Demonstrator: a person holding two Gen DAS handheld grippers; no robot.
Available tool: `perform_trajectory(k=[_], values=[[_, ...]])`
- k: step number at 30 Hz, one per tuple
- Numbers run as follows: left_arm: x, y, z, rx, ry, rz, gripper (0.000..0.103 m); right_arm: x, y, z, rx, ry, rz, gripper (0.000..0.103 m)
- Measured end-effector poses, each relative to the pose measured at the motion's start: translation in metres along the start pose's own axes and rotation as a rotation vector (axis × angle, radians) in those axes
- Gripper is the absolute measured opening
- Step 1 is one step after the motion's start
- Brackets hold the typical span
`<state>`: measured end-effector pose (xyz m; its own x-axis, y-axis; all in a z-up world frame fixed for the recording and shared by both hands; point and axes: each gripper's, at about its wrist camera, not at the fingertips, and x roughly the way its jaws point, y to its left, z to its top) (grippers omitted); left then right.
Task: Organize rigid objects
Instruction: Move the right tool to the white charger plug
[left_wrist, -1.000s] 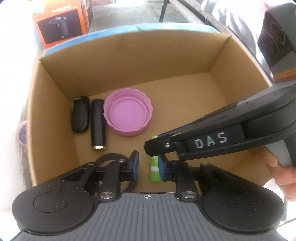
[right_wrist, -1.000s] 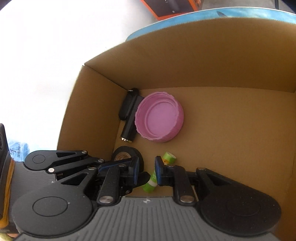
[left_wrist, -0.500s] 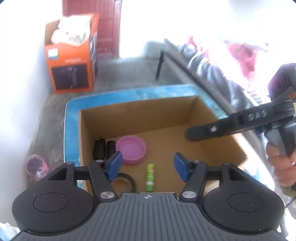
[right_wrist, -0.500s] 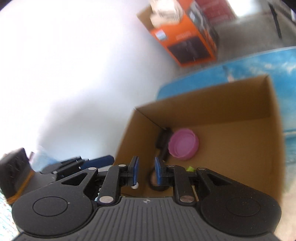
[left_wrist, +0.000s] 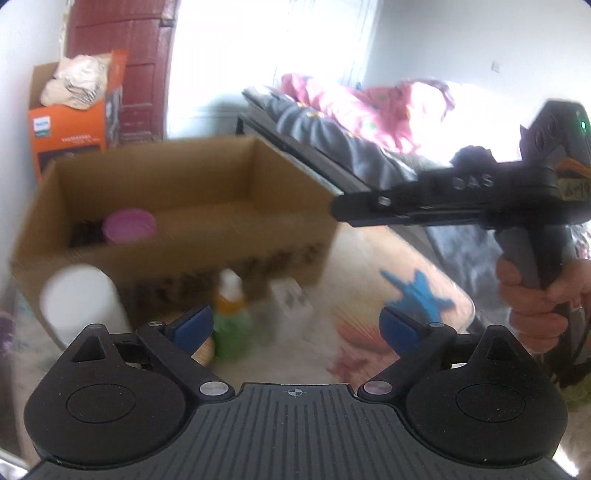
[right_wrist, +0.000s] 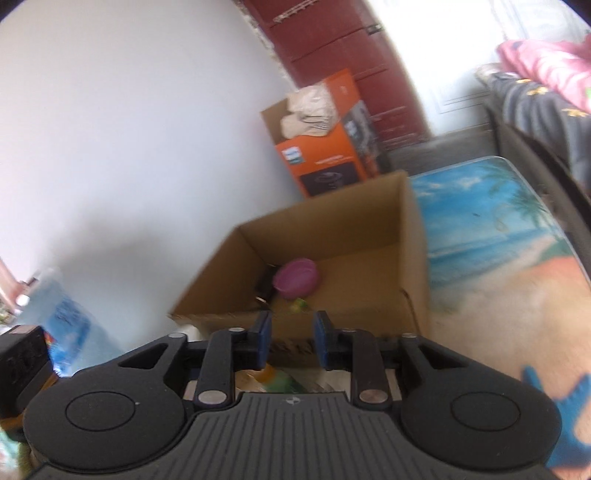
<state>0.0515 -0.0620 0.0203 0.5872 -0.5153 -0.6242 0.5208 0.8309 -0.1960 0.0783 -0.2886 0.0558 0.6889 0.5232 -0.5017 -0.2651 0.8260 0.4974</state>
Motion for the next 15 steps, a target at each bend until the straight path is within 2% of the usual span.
perform_trajectory(k=[1,3,5,7,10,12,15], values=[[0.009,-0.007,-0.005,0.007,0.016,0.001,0.097,0.006,-0.001,-0.007,0.003,0.003,-0.03,0.044],[0.023,-0.019,-0.014,0.045,0.011,0.026,0.096,0.014,-0.004,-0.02,0.016,0.015,-0.072,0.045],[0.034,-0.028,-0.02,0.072,0.0,0.085,0.093,0.02,-0.008,-0.029,0.054,0.029,-0.047,0.045],[0.044,-0.034,-0.024,0.088,0.0,0.113,0.083,0.022,-0.01,-0.032,0.074,0.037,-0.018,0.045],[0.051,-0.036,-0.026,0.095,-0.017,0.143,0.074,0.028,-0.009,-0.033,0.072,0.031,-0.017,0.045],[0.053,-0.036,-0.025,0.089,-0.032,0.172,0.071,0.03,-0.014,-0.034,0.104,0.028,0.0,0.045],[0.058,-0.033,-0.023,0.075,-0.044,0.211,0.06,0.035,-0.028,-0.034,0.163,0.022,0.022,0.045]])
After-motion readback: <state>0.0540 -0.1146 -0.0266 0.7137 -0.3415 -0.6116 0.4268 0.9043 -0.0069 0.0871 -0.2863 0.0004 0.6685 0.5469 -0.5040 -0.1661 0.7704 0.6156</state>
